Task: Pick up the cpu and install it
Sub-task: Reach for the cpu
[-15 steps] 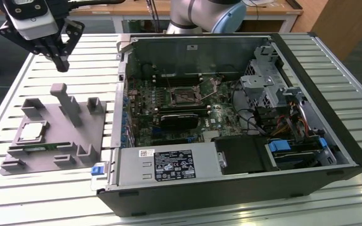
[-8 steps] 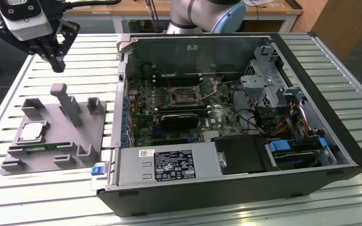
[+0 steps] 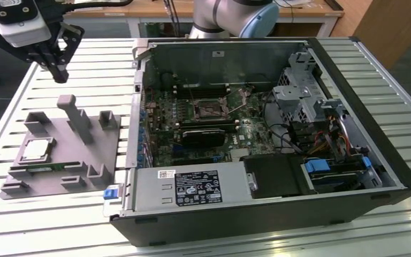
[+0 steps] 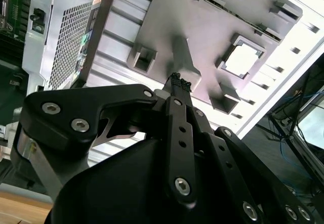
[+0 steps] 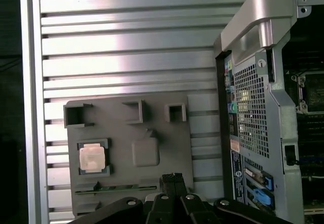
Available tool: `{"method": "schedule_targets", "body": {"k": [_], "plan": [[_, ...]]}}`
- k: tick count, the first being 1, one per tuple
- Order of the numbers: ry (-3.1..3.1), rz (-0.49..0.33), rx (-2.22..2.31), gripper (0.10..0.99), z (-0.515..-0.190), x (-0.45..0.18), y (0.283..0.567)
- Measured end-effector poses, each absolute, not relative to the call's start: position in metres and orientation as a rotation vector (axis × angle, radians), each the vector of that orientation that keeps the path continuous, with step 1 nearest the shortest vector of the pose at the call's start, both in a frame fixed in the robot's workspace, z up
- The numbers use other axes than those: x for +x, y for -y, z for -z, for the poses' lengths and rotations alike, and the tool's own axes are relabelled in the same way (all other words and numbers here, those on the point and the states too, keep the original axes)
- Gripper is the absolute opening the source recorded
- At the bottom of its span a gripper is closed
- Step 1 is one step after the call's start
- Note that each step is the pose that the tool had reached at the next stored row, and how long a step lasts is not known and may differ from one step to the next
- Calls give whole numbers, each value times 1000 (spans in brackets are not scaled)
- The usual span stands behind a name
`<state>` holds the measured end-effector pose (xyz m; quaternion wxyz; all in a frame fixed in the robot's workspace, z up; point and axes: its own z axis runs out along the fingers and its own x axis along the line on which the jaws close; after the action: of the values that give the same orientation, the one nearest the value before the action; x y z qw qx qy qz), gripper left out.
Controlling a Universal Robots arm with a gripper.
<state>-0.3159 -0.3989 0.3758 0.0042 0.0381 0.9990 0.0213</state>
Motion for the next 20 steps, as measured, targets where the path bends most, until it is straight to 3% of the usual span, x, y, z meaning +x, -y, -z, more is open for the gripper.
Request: {"method": "schedule_targets", "body": {"k": [20], "plan": [[-3131,-67,119,106,-374,-356,399]]}}
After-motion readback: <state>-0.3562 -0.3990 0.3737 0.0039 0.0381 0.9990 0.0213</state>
